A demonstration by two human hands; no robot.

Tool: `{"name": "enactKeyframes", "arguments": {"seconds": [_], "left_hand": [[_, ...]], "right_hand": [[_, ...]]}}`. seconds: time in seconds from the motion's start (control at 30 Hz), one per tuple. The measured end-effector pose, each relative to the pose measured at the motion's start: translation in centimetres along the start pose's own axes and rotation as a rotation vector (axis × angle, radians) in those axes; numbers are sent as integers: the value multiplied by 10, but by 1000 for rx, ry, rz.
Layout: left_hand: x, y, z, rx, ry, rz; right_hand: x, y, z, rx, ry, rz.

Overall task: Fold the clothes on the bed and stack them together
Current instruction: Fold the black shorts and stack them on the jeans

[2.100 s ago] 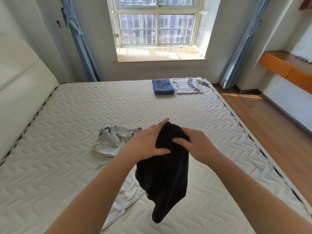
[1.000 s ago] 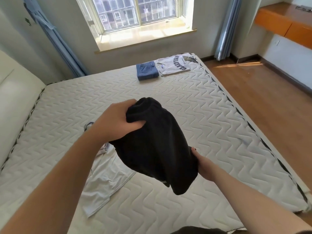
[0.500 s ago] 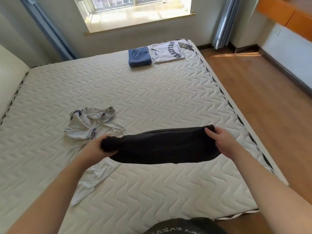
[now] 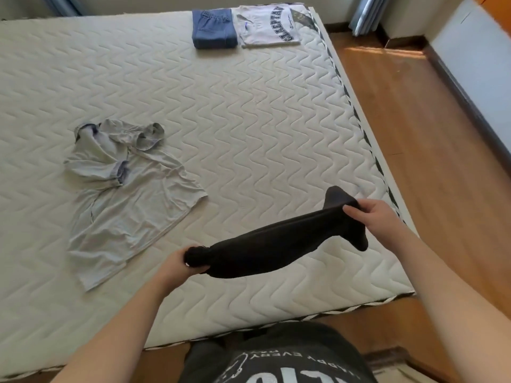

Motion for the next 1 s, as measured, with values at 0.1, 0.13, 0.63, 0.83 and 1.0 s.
{"name": "enactKeyframes", "arguments": {"seconds": [0.1, 0.13, 0.63, 0.83, 1.0], "left_hand": [[-3, 21, 25, -45, -63, 27], [-3, 26, 35, -65, -79, 47], [15, 41, 203, -296, -443, 43], [58, 7, 251, -271, -511, -80], [92, -18, 274, -252, -573, -212]], "right_hand": [[-1, 8, -10, -64, 44, -1], [0, 15, -12, -79, 57, 1], [155, 236, -94, -199, 248, 39], [237, 309, -103, -343, 236, 80], [274, 335, -103, -492, 213, 146]]}}
Point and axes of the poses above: each hand's wrist, its own x-axis towards the middle knuckle, its own y-axis out of the palm, z = x × y, the point moved 3 cm from there along x, towards the middle knuckle, and after that the axes turned 13 degrees about x, right-handed, at the moved point
